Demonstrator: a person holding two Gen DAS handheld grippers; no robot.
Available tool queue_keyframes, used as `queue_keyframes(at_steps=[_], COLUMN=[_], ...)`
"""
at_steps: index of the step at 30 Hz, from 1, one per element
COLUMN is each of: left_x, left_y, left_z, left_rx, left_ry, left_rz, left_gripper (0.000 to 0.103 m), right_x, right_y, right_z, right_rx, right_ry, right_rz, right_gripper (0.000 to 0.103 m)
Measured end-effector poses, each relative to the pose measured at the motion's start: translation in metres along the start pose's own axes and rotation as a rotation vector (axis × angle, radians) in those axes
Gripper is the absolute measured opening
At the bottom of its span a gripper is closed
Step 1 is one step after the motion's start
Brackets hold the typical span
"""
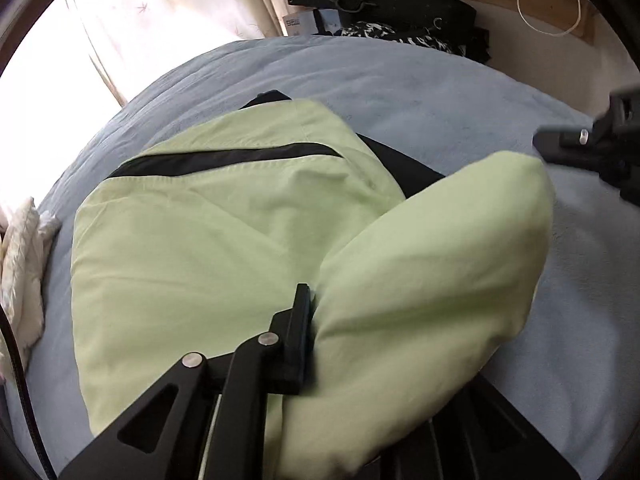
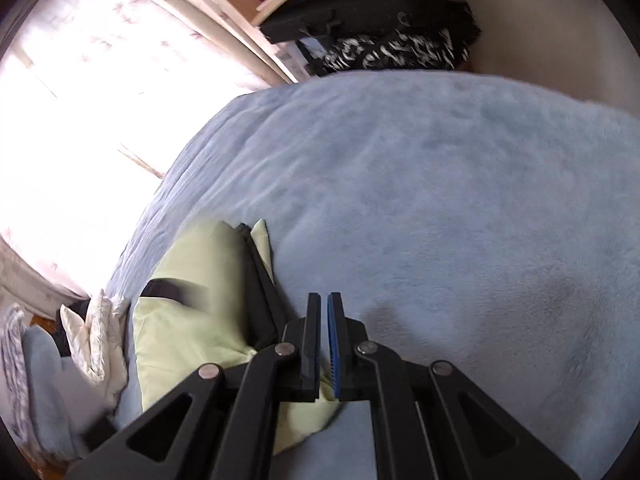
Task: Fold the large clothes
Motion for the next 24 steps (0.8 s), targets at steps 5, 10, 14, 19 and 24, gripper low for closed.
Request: queue_keyframes(at_steps=[5,10,14,19,24], left_x=[-0.002,0.001,0.030,0.082,0.128], left_y=[-0.007,-0.007,-0.015,-0.008,0.013], left_z=[0.027,0.067,0.092,0.111,0.090], left_rx=[0.007,-0.044,-0.089,-0.120,-0.067], left_ry=[0.149,0.171,0.153,0.126,0.069], left_rz=[0.120,0.165,0.246,0.397,0.511], left_gripper=[0.057,0.071,0.071,0.071,0.068], right_x=[-0.001,0.021,0.040,0.062,0.090], right_y=[0.016,0.023,0.023,0.016,0.000], right_z=[-0.013,-0.008,0.003,0.016,0.025], right_rx=[0.088,0.131,0.126,0.146,0.160], right_ry=[-0.034,-0.095,-0.120,-0.165,-0.156], right_rz=[0.000,0.032,0.064,0.040,0.119], right_gripper=[0.005,0.021,0.033,0.033,0.043])
Point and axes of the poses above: each gripper's, at about its wrist camera, not at the fingertips, and z roughly against the way its jaws point, x to its left, y to its underside, the point moved 10 cm from there along -z, roughly the way its jaws point, and after that the axes turned 3 degrees about -y, right-handed, at the moved point
